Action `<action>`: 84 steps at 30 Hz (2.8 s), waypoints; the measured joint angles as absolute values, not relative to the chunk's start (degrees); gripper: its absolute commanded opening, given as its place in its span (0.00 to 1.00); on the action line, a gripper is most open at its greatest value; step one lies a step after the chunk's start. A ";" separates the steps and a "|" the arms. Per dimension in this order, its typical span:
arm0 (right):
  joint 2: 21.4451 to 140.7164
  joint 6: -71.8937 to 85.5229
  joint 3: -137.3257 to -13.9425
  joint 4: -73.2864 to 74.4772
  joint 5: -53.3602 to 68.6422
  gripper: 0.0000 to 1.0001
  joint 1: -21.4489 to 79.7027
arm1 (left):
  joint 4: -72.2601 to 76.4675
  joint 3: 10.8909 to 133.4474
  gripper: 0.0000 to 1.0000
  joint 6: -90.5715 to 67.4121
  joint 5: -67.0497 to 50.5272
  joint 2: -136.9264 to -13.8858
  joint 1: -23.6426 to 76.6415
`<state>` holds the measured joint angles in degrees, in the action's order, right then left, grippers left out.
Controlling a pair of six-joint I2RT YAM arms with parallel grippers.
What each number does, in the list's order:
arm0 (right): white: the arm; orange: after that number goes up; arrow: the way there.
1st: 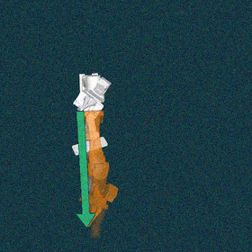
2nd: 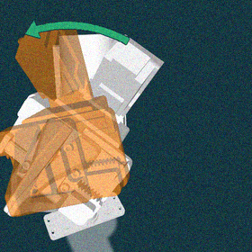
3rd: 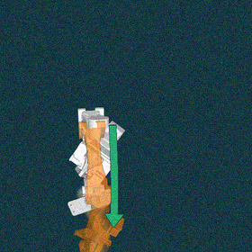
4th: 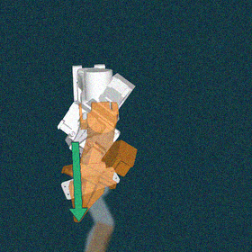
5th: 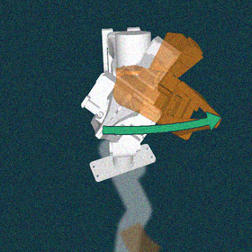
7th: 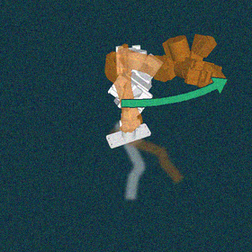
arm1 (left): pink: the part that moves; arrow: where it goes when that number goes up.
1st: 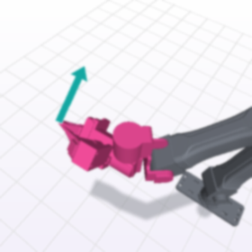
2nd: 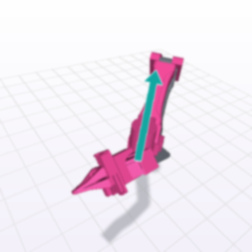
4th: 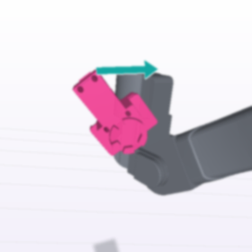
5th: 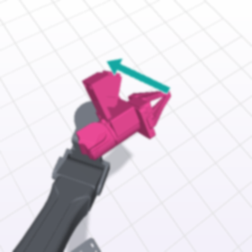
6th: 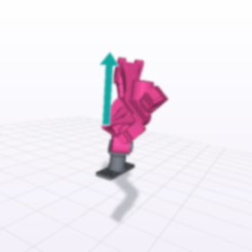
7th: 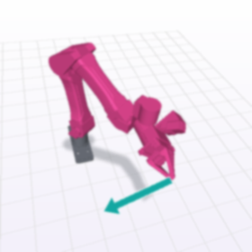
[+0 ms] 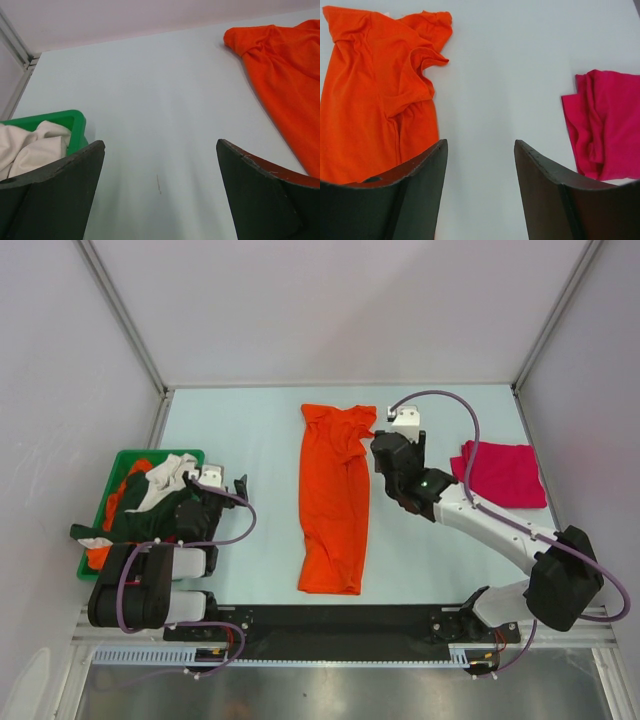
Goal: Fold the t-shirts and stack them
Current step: Rotate the tshirt 90 degrees, then grab the bottom of the folded rectangular tshirt with both arms
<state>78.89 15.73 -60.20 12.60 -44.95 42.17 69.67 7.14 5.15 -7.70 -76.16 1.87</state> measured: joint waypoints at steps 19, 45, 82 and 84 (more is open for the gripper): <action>80.07 18.63 -58.13 16.12 -39.40 0.59 39.44 | 24.91 35.73 1.00 -4.10 29.78 -67.70 22.17; 67.79 39.53 -41.04 25.41 -32.58 0.53 67.11 | -28.25 33.21 1.00 -50.70 22.02 -60.53 55.86; 81.14 67.46 -38.41 29.02 -32.99 0.47 87.74 | -18.44 26.52 1.00 -56.12 15.99 -60.34 60.42; 82.04 67.35 -39.27 29.39 -33.41 0.47 88.18 | -18.22 26.39 1.00 -56.36 15.97 -60.31 60.42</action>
<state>82.04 67.35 -39.27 29.39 -33.41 88.18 -18.22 26.39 -56.36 15.97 -60.31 60.42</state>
